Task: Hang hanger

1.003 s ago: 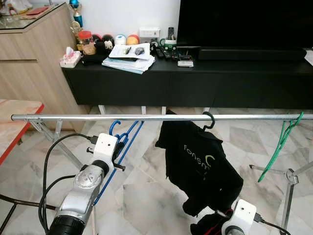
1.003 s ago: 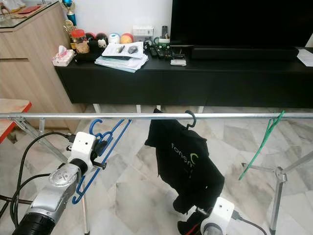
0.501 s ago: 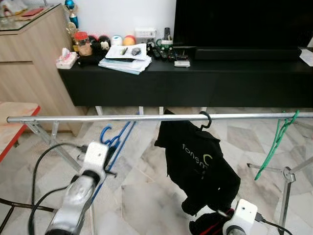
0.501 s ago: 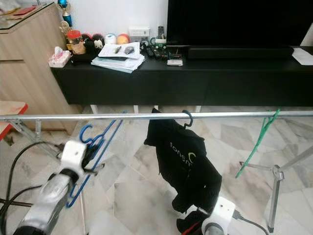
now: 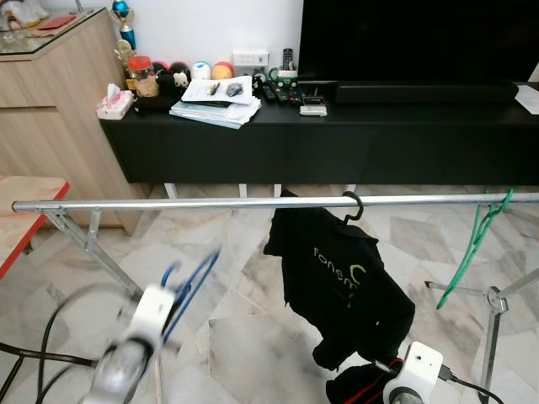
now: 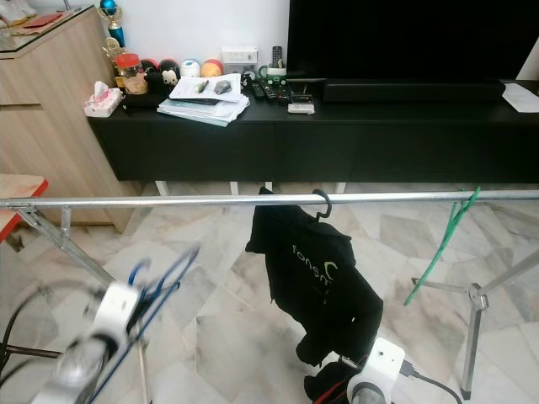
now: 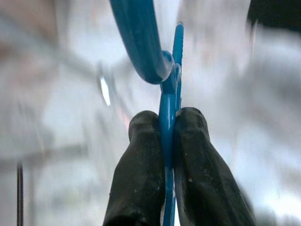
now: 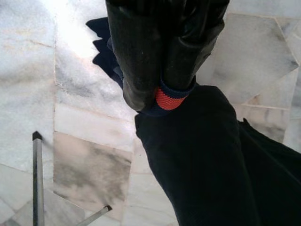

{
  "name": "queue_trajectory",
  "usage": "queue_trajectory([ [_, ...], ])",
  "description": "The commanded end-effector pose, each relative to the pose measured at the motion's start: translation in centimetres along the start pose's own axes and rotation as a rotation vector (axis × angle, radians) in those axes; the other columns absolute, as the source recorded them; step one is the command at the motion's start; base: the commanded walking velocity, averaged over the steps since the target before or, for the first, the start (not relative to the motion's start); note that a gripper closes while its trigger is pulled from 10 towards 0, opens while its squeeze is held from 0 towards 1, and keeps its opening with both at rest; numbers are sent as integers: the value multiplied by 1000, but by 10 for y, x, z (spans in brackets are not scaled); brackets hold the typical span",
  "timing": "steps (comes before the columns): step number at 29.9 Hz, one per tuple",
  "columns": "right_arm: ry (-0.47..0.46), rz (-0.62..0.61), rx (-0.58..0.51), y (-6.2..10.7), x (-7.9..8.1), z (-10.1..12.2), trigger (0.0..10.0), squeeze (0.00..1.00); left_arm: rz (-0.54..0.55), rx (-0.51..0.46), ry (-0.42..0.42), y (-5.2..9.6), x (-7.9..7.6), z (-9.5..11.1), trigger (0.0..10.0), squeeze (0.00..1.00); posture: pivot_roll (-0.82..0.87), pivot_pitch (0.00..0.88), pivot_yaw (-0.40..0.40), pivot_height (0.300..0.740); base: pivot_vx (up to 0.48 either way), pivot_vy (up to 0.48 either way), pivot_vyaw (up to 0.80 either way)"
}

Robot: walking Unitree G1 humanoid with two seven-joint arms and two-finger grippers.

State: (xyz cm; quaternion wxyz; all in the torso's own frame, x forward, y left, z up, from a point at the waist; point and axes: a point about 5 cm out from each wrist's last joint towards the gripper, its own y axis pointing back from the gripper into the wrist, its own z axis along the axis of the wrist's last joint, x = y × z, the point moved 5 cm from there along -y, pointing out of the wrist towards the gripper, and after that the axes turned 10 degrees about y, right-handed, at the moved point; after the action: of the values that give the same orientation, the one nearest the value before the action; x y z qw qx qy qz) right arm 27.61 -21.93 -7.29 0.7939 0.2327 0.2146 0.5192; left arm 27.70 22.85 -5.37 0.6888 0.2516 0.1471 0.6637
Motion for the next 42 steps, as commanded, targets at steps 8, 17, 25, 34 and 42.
queue_trajectory([
  [8,6,0,2,1,1,-2,10000,0,104,325,113,33,11,-94,10000,0,-45,85,32,740,0,0,0],
  [17,8,3,7,1,0,-3,10000,0,95,366,145,36,2,-104,10000,0,-49,81,31,740,0,0,0],
  [25,6,4,10,1,0,-4,10000,0,95,387,156,38,-2,-109,10000,0,-53,71,36,740,-91,0,0],
  [34,5,7,14,1,1,-5,10000,0,97,426,164,44,-3,-119,10000,0,-54,54,40,740,-265,0,0],
  [42,3,7,14,1,1,-5,10000,0,97,433,171,46,-1,-121,10000,0,-48,63,39,740,-288,0,0],
])
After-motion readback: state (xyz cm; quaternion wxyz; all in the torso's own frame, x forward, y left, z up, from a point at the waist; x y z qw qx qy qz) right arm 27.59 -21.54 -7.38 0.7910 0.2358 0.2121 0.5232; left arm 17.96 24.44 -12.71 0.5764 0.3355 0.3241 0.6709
